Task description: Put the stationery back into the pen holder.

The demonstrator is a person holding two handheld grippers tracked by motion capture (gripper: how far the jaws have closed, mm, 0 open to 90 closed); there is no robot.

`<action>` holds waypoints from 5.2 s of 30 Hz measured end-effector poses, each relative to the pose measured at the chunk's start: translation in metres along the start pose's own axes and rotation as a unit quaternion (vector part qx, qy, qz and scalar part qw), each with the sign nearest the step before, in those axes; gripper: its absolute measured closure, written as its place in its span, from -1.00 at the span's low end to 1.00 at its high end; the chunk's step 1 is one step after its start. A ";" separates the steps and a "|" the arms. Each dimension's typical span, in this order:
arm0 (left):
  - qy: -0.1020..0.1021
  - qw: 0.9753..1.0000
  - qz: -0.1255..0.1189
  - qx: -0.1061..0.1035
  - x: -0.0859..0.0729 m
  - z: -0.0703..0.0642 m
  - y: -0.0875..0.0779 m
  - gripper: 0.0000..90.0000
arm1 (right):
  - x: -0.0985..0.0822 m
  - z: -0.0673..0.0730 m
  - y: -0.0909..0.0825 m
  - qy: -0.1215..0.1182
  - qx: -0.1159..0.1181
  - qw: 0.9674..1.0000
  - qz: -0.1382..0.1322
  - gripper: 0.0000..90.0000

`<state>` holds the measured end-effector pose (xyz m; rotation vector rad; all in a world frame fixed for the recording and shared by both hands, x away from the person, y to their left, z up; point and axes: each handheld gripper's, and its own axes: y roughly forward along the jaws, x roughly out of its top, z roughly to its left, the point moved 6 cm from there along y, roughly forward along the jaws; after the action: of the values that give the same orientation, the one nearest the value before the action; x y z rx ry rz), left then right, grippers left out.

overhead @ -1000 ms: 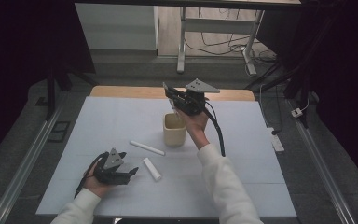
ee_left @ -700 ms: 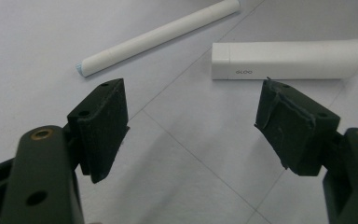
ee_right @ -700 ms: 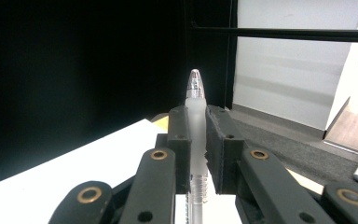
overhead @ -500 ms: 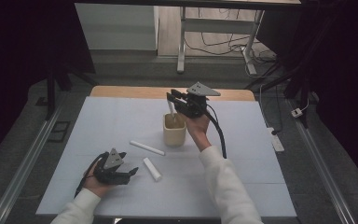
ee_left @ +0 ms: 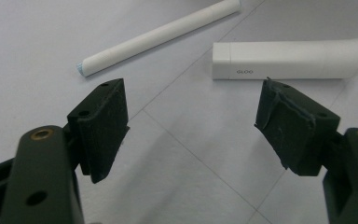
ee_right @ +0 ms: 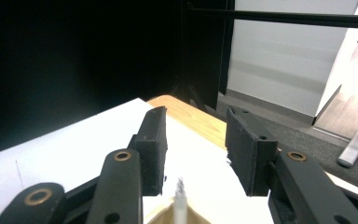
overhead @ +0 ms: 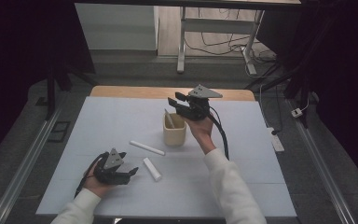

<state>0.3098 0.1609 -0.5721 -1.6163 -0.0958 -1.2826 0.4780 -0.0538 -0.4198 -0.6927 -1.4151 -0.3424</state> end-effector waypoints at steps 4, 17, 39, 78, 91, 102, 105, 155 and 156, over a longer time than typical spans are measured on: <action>-0.001 1.000 0.000 0.001 0.000 0.000 0.000 -0.44 | -0.003 0.000 -0.004 -0.002 0.000 1.000 0.008 0.29; -0.002 1.000 0.001 0.001 0.000 0.000 0.000 -0.44 | -0.024 -0.007 -0.032 -0.001 0.003 1.000 0.024 0.27; -0.003 1.000 0.002 0.003 0.000 0.000 0.000 -0.44 | -0.079 -0.005 -0.107 -0.004 0.000 0.998 0.064 0.18; -0.001 1.000 -0.004 0.004 0.002 0.000 -0.003 -0.44 | -0.162 -0.024 -0.218 0.005 -0.053 0.990 0.129 0.14; -0.007 1.000 -0.009 0.008 0.006 0.004 -0.004 -0.44 | -0.164 -0.025 -0.216 -0.004 -0.048 0.989 0.139 0.13; -0.006 1.000 -0.005 0.006 0.010 0.009 -0.003 -0.44 | -0.165 -0.028 -0.214 -0.005 -0.049 0.989 0.140 0.12; 0.002 1.000 -0.001 0.000 0.014 0.010 -0.001 -0.43 | -0.166 -0.028 -0.213 -0.004 -0.048 0.989 0.139 0.12; 0.103 0.987 0.080 -0.097 0.088 0.039 0.035 -0.30 | -0.172 -0.029 -0.211 -0.012 -0.041 0.986 0.164 0.06; 0.101 0.986 0.082 -0.102 0.089 0.040 0.035 -0.30 | -0.172 -0.029 -0.211 -0.012 -0.041 0.986 0.164 0.06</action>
<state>0.3961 0.1299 -0.5240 -1.6169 0.2971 -1.3522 0.3473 -0.2634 -0.5379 -0.9842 -1.2881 -0.1335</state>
